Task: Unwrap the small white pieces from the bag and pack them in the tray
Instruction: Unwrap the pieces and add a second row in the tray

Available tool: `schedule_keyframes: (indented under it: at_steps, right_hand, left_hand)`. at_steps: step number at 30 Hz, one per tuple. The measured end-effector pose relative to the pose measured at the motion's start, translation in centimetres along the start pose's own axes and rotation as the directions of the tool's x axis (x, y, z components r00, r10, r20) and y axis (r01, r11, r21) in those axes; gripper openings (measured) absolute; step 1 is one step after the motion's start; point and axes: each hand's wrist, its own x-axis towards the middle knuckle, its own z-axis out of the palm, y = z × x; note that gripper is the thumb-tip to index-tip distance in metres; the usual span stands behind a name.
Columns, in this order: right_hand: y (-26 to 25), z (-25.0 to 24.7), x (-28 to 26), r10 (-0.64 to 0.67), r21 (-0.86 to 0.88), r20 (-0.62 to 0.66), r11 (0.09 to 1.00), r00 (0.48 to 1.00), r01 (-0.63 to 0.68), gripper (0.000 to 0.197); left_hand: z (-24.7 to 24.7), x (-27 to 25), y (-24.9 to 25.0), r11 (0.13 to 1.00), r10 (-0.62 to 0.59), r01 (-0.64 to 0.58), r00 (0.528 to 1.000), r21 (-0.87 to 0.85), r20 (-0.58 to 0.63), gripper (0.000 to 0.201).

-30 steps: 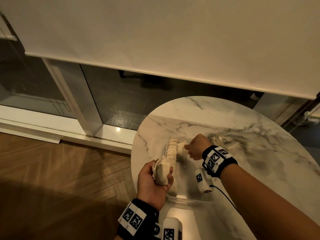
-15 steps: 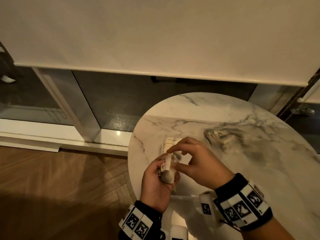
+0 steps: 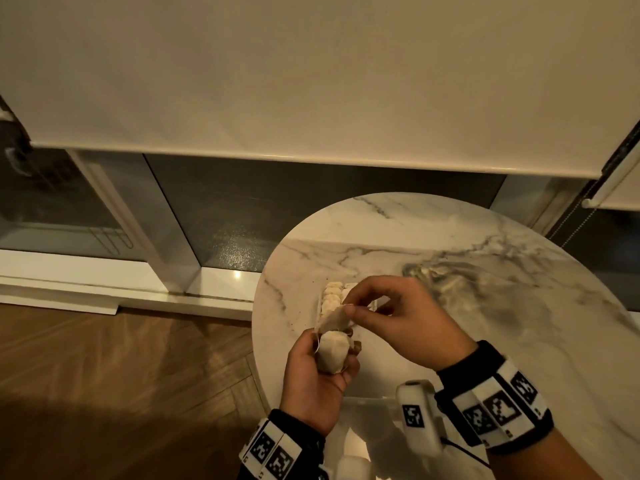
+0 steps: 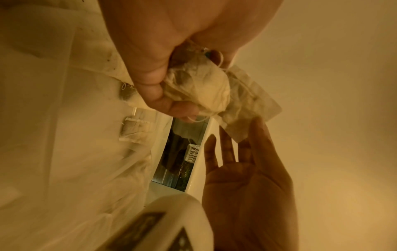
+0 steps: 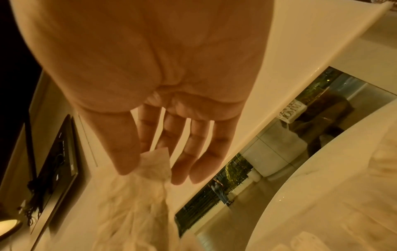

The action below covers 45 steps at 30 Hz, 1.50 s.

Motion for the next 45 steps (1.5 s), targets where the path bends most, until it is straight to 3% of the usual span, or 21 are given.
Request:
schedule_keyframes:
  at_steps: [6, 10, 13, 15, 25, 31, 34, 40, 45]
  right_hand:
    - [-0.3, -2.3, 0.7, 0.068, 0.095, -0.069, 0.994, 0.995, -0.061, 0.002]
    - [1.9, -4.7, 1.8, 0.157, -0.199, -0.113, 0.964, 0.981, -0.178, 0.0]
    - [4.3, -6.0, 3.2, 0.333, -0.425, -0.065, 0.844, 0.941, -0.328, 0.004]
    - [6.1, -6.1, 4.0, 0.403, -0.533, -0.034, 0.767, 0.915, -0.358, 0.008]
    - [9.5, -5.0, 7.9, 0.597, -0.733, 0.127, 0.595, 0.792, -0.331, 0.007]
    - [10.9, -3.4, 9.0, 0.638, -0.839, 0.13, 0.478, 0.759, -0.258, 0.015]
    - [11.4, -3.1, 9.4, 0.628, -0.864, 0.117, 0.446, 0.769, -0.233, 0.015]
    - [11.9, -3.1, 9.3, 0.509, -0.933, -0.002, 0.308, 0.861, -0.184, 0.016]
    - [12.2, -3.0, 9.2, 0.491, -0.947, -0.036, 0.262, 0.87, -0.188, 0.018]
  left_hand:
    - [-0.5, 0.4, 0.2, 1.0, -0.024, 0.025, 0.999, 0.012, -0.026, 0.028]
    - [-1.2, 1.0, 0.4, 0.999, 0.026, -0.023, 0.995, 0.04, -0.094, 0.029]
    - [-2.0, 1.4, 0.1, 0.998, 0.039, -0.031, 0.989, 0.054, -0.143, 0.024]
    - [-2.3, 1.5, 0.0, 0.998, 0.029, -0.02, 0.987, 0.055, -0.16, 0.023]
    - [-2.6, 1.7, 0.0, 0.999, 0.012, -0.005, 0.983, 0.039, -0.182, 0.031]
    - [-2.5, 1.5, 0.1, 0.999, -0.001, 0.007, 0.984, 0.034, -0.176, 0.022]
    - [-2.7, 1.5, 0.2, 0.999, 0.009, -0.001, 0.984, 0.041, -0.177, 0.02]
    - [-3.1, 1.3, 0.5, 0.999, 0.013, -0.007, 0.983, 0.037, -0.185, 0.021]
    - [-2.9, 1.1, 0.8, 0.999, 0.017, -0.011, 0.984, 0.032, -0.177, 0.02]
